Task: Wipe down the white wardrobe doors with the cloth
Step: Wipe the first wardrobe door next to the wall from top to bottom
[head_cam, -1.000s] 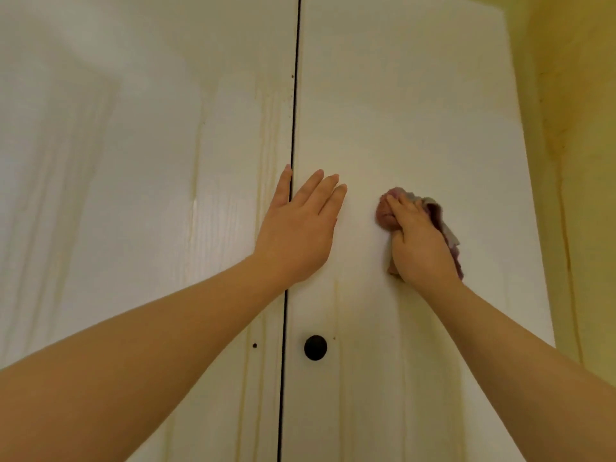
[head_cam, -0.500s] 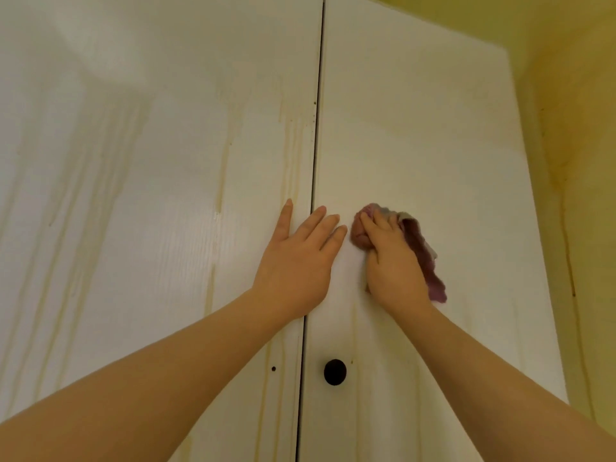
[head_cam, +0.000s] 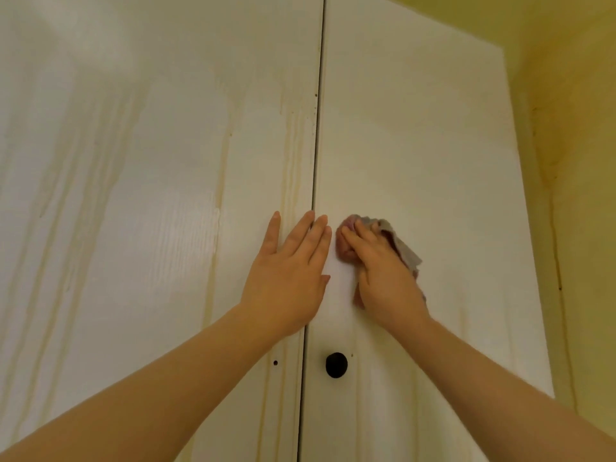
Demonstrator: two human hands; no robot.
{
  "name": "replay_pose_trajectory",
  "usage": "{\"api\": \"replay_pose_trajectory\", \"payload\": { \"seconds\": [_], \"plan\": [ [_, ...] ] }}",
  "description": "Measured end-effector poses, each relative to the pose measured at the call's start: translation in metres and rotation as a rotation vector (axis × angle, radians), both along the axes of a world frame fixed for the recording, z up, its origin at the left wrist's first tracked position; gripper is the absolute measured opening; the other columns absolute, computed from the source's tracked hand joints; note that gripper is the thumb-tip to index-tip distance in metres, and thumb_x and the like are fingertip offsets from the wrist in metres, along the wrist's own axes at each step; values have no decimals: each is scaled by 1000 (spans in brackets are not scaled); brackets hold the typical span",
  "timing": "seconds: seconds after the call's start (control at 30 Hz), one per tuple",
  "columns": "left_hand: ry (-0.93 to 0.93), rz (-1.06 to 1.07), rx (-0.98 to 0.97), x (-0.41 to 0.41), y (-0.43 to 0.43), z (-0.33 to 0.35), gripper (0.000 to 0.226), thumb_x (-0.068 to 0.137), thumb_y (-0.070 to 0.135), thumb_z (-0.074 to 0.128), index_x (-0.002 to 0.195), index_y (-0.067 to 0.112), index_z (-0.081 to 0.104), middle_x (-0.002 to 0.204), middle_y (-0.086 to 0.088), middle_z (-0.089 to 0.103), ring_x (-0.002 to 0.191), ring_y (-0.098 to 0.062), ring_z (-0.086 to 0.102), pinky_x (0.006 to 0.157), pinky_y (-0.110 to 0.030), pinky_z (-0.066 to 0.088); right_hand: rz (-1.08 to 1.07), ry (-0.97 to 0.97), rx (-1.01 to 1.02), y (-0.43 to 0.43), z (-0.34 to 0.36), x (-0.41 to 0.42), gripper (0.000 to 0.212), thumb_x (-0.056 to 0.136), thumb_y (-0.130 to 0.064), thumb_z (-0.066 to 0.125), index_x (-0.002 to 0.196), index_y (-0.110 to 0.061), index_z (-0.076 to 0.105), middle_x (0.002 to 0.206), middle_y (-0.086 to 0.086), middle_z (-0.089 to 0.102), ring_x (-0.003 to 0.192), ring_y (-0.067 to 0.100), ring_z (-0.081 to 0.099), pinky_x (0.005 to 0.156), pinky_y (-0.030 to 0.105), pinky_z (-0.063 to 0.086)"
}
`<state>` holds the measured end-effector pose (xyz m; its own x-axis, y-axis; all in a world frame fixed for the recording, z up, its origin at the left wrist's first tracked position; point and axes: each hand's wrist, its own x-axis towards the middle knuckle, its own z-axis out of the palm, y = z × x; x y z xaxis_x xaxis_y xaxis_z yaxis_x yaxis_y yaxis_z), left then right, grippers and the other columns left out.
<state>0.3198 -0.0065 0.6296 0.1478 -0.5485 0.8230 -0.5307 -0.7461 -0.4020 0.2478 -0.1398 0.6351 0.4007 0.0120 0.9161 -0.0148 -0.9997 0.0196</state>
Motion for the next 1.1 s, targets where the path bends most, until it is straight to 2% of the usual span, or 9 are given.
{"api": "replay_pose_trajectory", "payload": {
  "seconds": [0.13,0.3,0.47,0.63,0.67,0.73,0.8,1.0,1.1],
  "plan": [
    [-16,22,15,-5,-3,0,61,102,38,8,143,6,-23,156,-9,-23,143,-23,-23,108,-51,-21,-34,3,56,-4,40,-6,58,93,1,33,146,-22,23,155,-5,11,143,12,6,100,7,-2],
    [-13,21,36,-6,1,0,60,103,37,8,144,7,-23,155,-8,-25,143,-22,-23,107,-51,-22,-36,39,-48,-6,-15,-6,65,92,3,35,143,-24,4,148,-16,-4,142,8,-5,104,10,-10],
    [11,-30,1,-8,-6,-2,58,103,36,7,140,8,-27,155,-7,-26,143,-22,-24,108,-50,-21,-56,30,-9,-8,12,-8,65,90,3,39,146,-25,19,153,-12,6,142,8,1,105,12,-4],
    [-12,-44,18,-6,-10,-21,53,103,34,8,132,10,-29,141,-3,-36,139,-22,-29,106,-50,-24,-48,95,-80,-8,-43,-13,62,95,-1,34,141,-23,-2,143,-17,-14,139,3,-13,98,3,-20],
    [-48,-66,-10,-2,-11,-25,53,103,32,10,138,8,-22,145,-6,-30,140,-23,-24,109,-51,-20,-42,105,-108,-9,-49,-16,62,95,0,34,141,-23,0,141,-18,-13,137,2,-13,96,2,-22],
    [-127,-155,-90,2,-14,-28,52,98,29,21,143,4,17,154,-14,17,144,-27,16,115,-53,2,-20,108,-122,-10,-39,-21,64,93,1,40,145,-23,11,144,-18,-7,136,0,-8,97,3,-19],
    [-170,-212,-134,8,-19,-31,53,90,31,27,133,3,36,140,-14,49,130,-30,45,108,-53,17,-25,107,-63,-8,-26,-19,69,89,2,45,146,-23,17,152,-13,2,140,5,-5,102,9,-12],
    [-208,-230,-85,16,-16,-43,55,89,28,29,132,-1,50,137,-17,51,128,-33,48,104,-55,21,-102,38,-164,-19,-84,-18,59,75,0,44,133,-11,49,141,-1,32,131,21,25,105,38,20],
    [-211,-208,-48,18,-10,-51,57,90,30,29,133,-1,49,140,-17,48,130,-32,45,103,-55,22,-66,67,-131,-16,-67,-20,70,83,7,46,144,-18,25,149,-8,6,139,12,-1,109,20,0]
  ]
}}
